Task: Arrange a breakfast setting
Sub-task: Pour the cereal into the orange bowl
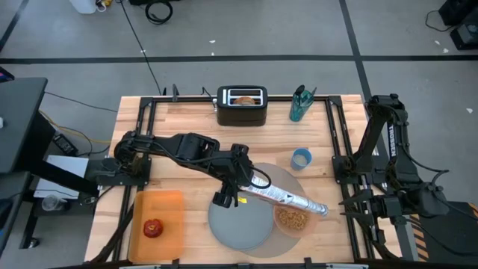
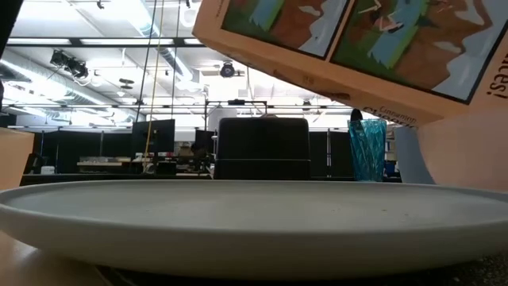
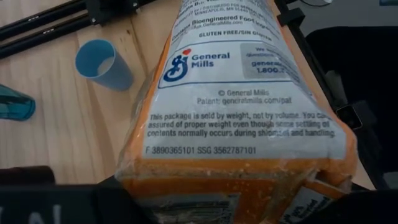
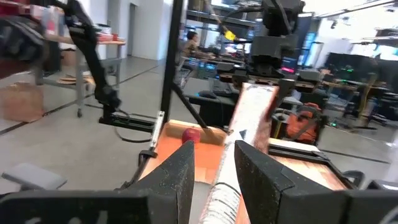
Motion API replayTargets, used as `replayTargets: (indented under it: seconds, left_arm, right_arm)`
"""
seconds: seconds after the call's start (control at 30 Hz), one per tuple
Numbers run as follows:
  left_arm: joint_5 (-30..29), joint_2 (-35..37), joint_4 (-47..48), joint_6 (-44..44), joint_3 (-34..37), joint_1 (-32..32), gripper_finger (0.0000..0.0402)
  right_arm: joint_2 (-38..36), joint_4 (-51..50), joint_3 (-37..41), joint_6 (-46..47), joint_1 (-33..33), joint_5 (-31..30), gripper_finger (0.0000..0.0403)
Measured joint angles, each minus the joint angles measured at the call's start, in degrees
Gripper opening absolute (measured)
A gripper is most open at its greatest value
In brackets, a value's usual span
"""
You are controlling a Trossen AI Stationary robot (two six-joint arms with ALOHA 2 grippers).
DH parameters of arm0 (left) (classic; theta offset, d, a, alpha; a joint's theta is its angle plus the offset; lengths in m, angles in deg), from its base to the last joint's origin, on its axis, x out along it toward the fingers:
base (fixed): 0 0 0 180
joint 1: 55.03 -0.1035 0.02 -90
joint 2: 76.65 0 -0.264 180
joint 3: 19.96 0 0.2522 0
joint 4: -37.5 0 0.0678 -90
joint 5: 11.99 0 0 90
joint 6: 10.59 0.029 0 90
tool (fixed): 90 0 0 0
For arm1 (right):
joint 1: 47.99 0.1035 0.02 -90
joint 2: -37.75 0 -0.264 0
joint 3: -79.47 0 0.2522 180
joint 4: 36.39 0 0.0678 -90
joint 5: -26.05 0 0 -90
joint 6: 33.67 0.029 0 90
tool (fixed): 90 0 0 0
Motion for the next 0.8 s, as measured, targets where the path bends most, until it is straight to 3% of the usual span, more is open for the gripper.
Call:
replayTargets:
  seconds: [0.17, 0.47, 0.63, 0.8]
  left_arm:
    - [-0.02, 0.0, 0.15, -0.11, 0.0, 0.39, 0.021]
    - [-0.11, 0.0, -0.6, -0.08, 0.02, 0.48, 0.021]
    - [-0.09, 0.0, -0.33, -0.11, 0.02, 0.35, 0.021]
    - [-0.07, 0.0, -0.31, -0.11, 0.02, 0.39, 0.021]
  right_arm:
    - [1.73, 0.21, 0.04, 0.93, 1.51, -5.81, 0.0121]
    - [2.15, 9.73, 0.02, -3.18, 3.4, -7.01, 0.0121]
    - [3.12, 9.2, 0.02, -6.36, 2.72, -6.98, 0.0121]
    - [2.69, 4.69, 1.67, -0.32, 0.57, -5.73, 0.0121]
